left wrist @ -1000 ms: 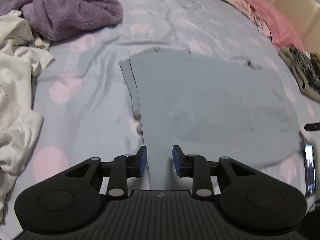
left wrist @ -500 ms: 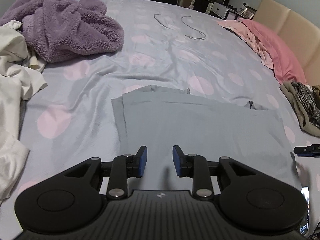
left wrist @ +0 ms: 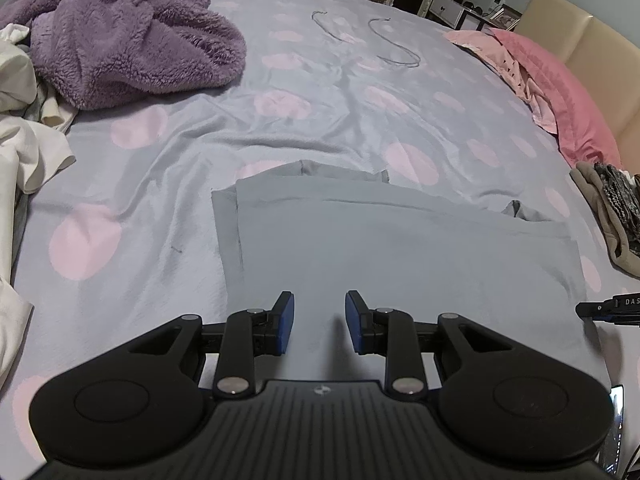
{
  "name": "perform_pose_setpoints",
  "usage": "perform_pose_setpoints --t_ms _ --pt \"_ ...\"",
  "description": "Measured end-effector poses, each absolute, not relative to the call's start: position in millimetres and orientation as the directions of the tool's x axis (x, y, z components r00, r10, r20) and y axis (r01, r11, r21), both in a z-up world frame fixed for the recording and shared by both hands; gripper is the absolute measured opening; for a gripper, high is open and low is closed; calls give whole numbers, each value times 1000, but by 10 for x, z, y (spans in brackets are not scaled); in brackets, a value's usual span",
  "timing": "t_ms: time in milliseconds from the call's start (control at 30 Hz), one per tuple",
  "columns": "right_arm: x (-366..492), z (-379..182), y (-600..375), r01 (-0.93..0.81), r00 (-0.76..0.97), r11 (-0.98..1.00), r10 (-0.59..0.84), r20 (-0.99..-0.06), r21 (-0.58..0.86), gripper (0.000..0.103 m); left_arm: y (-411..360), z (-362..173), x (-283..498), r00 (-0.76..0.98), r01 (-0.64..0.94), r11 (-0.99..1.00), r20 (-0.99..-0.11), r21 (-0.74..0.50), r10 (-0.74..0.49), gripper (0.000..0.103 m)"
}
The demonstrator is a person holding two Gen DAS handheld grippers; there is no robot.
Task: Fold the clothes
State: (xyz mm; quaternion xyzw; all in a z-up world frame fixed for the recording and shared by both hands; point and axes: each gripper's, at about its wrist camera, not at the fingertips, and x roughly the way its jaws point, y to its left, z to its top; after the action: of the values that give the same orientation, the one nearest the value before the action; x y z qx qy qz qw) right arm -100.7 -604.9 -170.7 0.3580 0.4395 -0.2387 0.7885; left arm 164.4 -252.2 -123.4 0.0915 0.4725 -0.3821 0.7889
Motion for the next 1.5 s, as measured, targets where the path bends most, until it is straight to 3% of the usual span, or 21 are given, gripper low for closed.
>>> perform_pose_setpoints --t_ms 200,900,1500 --pt "-921 -1521 -5964 676 484 670 -91 -870 306 8 -2479 -1178 1641 267 689 689 -805 -226 -530 26" --pt "-468 -494 -5224 496 651 701 90 -754 512 8 -2295 -1042 1612 268 712 662 -783 -232 -562 26" --pt "571 -612 -4382 353 651 740 246 -718 573 8 -1970 -1080 1808 220 687 663 -783 -299 -581 22"
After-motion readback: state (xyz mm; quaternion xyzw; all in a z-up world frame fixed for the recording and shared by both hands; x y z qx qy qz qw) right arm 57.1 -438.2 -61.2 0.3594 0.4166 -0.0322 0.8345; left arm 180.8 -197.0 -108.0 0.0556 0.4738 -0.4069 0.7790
